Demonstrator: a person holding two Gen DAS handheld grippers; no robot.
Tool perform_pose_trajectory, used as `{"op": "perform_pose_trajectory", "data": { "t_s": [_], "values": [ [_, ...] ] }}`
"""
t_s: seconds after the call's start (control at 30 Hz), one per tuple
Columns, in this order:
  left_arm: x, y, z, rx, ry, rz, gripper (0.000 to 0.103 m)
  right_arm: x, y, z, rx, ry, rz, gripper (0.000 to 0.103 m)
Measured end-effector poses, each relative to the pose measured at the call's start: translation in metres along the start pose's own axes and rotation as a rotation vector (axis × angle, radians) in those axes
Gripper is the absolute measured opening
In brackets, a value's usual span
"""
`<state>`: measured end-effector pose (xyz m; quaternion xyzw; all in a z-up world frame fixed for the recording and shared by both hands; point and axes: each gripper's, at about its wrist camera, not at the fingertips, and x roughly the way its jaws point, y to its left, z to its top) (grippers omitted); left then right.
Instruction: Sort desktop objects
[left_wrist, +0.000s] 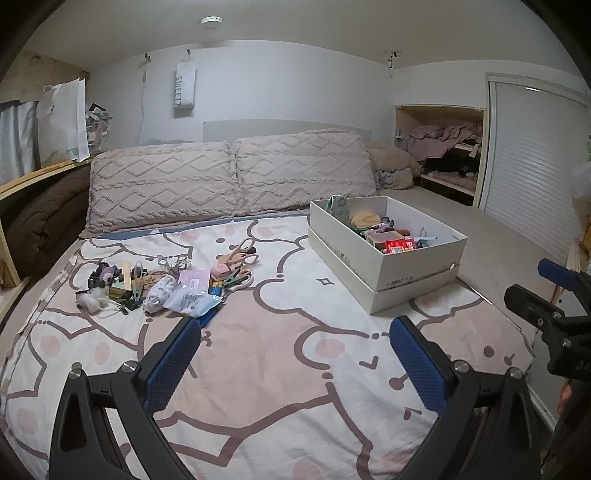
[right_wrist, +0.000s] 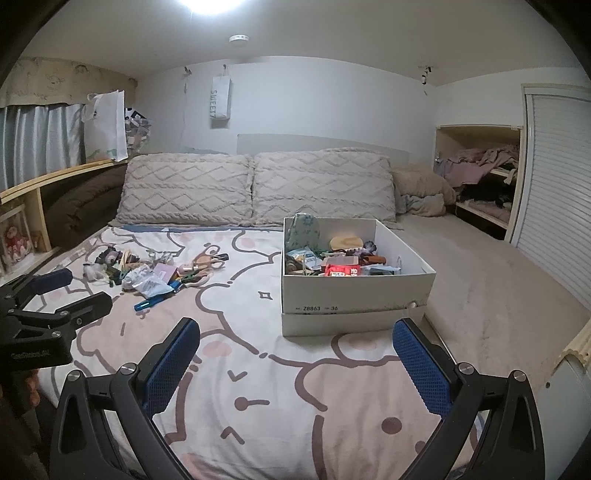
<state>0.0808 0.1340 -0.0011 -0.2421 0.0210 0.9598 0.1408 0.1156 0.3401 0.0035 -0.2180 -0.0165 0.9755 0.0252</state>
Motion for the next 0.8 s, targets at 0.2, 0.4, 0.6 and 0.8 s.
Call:
{"op": "perform_pose_trajectory", "data": {
  "t_s": [0.2,0.4,0.6,0.8],
  "values": [
    [-0.0012,0.0,-0.0012,0.006,0.0,0.004,0.103,0.001,-0.0007,-0.0043,0.01,0.005,0.001,0.103],
    [-0.0019,0.0,-0.0014,0.008,0.0,0.007,0.103,0.0016,-0.0025,-0.0064,0.009,0.01,-0.002,0.103],
    [-0.0018,0.0011,-0.001,0.001,0.002,0.013,0.103,0.0019,-0.0036,-0.0073,0.008,0.012,-0.004,0.103],
    [-0.0016,0.0046,-0.0011,-0.013,0.005,0.02,0.103,0.0039,-0.0038,-0.0103,0.005,0.02,-0.002,0.103]
  ]
}}
